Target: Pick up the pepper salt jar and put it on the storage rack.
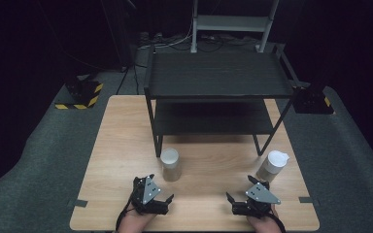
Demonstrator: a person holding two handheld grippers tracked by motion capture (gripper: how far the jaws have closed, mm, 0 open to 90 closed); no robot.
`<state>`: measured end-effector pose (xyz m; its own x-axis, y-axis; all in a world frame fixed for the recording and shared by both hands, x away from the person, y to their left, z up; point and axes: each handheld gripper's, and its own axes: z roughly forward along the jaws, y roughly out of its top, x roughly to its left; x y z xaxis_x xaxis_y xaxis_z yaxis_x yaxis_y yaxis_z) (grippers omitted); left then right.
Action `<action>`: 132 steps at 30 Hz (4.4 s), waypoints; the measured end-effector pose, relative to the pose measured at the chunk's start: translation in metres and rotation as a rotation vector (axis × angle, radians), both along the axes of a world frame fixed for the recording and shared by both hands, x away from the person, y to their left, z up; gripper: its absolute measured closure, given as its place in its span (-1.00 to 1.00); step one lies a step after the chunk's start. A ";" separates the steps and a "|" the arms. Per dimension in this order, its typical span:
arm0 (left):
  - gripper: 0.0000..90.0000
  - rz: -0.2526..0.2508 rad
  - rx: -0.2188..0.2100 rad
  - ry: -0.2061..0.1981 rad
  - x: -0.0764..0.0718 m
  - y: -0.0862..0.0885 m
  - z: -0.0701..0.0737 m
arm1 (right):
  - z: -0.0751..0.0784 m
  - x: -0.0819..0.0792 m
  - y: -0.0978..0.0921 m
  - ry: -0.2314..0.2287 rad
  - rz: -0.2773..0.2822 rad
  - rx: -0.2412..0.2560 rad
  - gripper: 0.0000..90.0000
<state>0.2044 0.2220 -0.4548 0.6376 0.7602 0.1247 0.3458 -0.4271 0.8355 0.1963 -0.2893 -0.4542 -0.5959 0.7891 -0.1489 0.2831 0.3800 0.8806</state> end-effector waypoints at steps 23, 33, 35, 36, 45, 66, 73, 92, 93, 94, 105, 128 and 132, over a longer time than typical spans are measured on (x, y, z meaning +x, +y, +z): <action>-0.98 0.017 -0.027 0.032 0.005 0.004 0.001 | 0.001 0.004 -0.003 0.018 0.013 0.008 -1.00; -0.99 0.014 -0.054 0.030 0.005 0.008 0.000 | 0.001 0.004 -0.003 0.017 0.015 0.006 -1.00; -0.99 0.012 -0.057 0.030 0.004 0.009 -0.001 | 0.002 0.004 -0.002 0.017 0.015 0.005 -1.00; -0.99 0.012 -0.057 0.030 0.004 0.009 -0.001 | 0.002 0.004 -0.002 0.016 0.015 0.004 -1.00; -0.99 0.009 -0.086 0.038 0.006 0.015 -0.002 | 0.002 0.004 -0.002 0.017 0.017 0.003 -1.00; -0.99 -0.003 -0.162 -0.051 -0.006 0.021 0.007 | 0.002 0.005 -0.002 0.020 0.027 -0.003 -1.00; -0.99 -0.010 -0.195 -0.081 -0.007 0.022 0.011 | 0.002 0.005 -0.002 0.018 0.029 -0.009 -1.00; -0.99 -0.019 -0.215 -0.119 0.006 0.016 0.020 | 0.002 0.004 -0.001 0.013 0.031 -0.016 -1.00; -0.99 -0.019 -0.215 -0.119 0.006 0.016 0.020 | 0.002 0.004 -0.001 0.013 0.031 -0.016 -1.00; -0.99 -0.017 -0.224 -0.107 0.008 0.017 0.019 | 0.002 0.004 -0.001 0.012 0.033 -0.015 -1.00; -0.99 0.006 -0.258 -0.090 0.021 0.013 0.016 | 0.002 0.004 -0.001 0.012 0.035 -0.013 -1.00; -0.97 0.027 -0.313 -0.071 0.045 0.008 0.009 | 0.002 0.004 -0.002 0.013 0.038 -0.011 -1.00; -0.87 0.026 -0.327 -0.060 0.050 0.008 0.007 | 0.002 0.004 -0.002 0.013 0.039 -0.012 -1.00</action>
<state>0.2540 0.2296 -0.4475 0.6161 0.7823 -0.0921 0.2993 -0.1243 0.9460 0.2006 -0.2911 -0.4521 -0.6278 0.7637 -0.1504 0.2794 0.4014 0.8722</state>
